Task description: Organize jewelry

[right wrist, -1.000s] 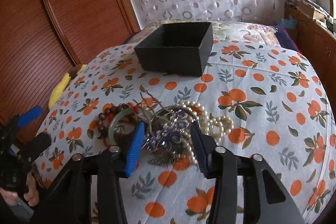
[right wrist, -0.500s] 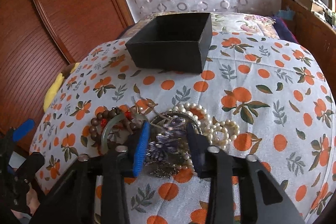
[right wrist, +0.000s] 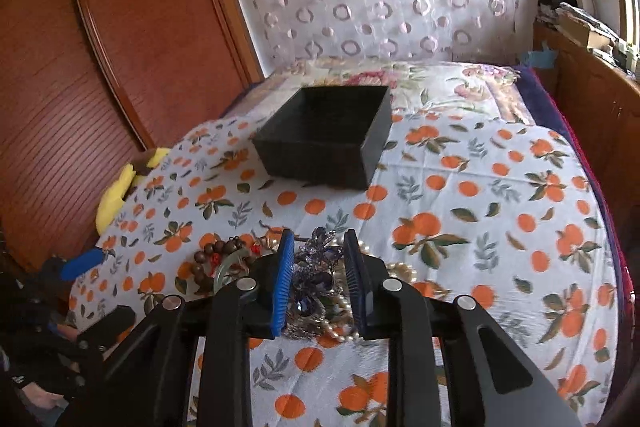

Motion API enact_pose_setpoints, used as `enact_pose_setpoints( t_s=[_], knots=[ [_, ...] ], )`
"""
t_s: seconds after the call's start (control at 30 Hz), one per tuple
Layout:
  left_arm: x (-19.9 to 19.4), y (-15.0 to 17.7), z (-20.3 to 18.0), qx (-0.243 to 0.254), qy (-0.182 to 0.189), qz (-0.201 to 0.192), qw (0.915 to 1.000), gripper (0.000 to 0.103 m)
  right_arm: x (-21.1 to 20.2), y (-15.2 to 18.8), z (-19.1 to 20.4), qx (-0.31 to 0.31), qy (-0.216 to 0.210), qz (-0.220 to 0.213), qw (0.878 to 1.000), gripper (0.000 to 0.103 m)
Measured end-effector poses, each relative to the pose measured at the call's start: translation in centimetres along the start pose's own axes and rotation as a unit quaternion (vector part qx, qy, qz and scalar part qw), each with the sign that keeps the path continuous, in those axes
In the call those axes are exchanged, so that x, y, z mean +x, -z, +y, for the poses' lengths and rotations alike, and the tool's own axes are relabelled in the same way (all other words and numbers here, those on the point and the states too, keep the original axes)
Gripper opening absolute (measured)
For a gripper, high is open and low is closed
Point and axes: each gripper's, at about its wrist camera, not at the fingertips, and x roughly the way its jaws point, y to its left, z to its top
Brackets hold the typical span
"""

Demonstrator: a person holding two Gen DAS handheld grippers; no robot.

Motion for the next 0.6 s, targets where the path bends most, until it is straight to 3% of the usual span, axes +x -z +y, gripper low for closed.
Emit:
enact_pose_setpoints(
  t_s=[0.3, 0.5, 0.57, 0.6],
  knots=[
    [2.3, -1.2, -2.9, 0.051, 0.032, 0.017, 0.9981, 0.096, -2.3, 1.6, -3.8, 0.012, 0.028, -0.011, 0.999, 0.024],
    [4.3, -3.1, -4.1, 0.047, 0.086, 0.030, 0.9948, 0.096, -3.2, 3.0, -6.4, 0.029, 0.045, -0.014, 0.998, 0.024],
    [5.1, -3.8, -4.3, 0.044, 0.108, 0.034, 0.9926, 0.089, -3.3, 3.5, -7.1, 0.034, 0.048, -0.012, 0.998, 0.024],
    [5.5, -4.0, -4.5, 0.045, 0.113, 0.038, 0.9919, 0.077, -3.4, 3.7, -7.4, 0.035, 0.048, -0.011, 0.998, 0.024]
  ],
)
